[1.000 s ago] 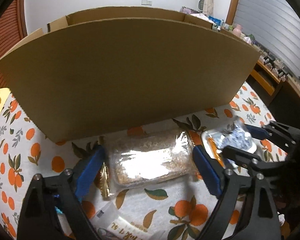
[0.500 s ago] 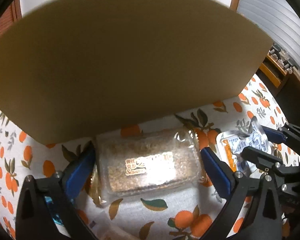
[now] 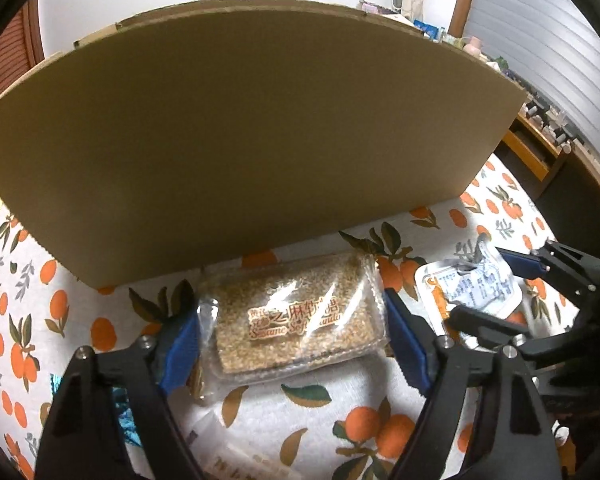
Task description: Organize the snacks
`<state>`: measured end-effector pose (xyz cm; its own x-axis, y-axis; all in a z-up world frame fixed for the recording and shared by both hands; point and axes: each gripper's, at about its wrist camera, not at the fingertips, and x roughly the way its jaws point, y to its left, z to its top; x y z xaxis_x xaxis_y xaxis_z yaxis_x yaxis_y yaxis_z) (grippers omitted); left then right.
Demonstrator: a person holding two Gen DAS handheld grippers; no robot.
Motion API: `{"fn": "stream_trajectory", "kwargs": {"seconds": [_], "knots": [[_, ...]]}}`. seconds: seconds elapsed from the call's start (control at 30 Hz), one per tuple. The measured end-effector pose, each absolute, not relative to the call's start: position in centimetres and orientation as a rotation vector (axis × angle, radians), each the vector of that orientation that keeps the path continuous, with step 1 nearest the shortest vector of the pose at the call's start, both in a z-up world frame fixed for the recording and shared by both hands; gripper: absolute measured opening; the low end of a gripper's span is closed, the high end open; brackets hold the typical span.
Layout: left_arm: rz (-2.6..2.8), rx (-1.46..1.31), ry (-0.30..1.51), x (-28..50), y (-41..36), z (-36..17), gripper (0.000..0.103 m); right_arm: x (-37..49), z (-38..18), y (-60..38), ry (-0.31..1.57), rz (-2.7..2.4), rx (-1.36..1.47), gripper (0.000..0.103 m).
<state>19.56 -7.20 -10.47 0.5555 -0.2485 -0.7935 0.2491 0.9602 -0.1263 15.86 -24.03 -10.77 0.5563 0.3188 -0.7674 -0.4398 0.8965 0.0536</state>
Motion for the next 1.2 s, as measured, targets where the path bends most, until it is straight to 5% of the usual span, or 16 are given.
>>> {"fn": "stream_trajectory", "kwargs": {"seconds": [0.27,0.43,1.2], "knots": [[-0.319,-0.011,0.875,17.8,-6.0,-8.3,0.082,15.7,-11.1,-22.8,0.869,0.438,-0.217,0.072],[-0.328,-0.016,0.835,16.1,-5.2,-6.9,0.082,14.8,-10.6,-22.3,0.855,0.474,-0.214,0.054],[-0.353,-0.006,0.784,14.7,-5.3,-4.6,0.082,13.2,-7.7,-24.2,0.794,0.502,-0.149,0.053]]}}
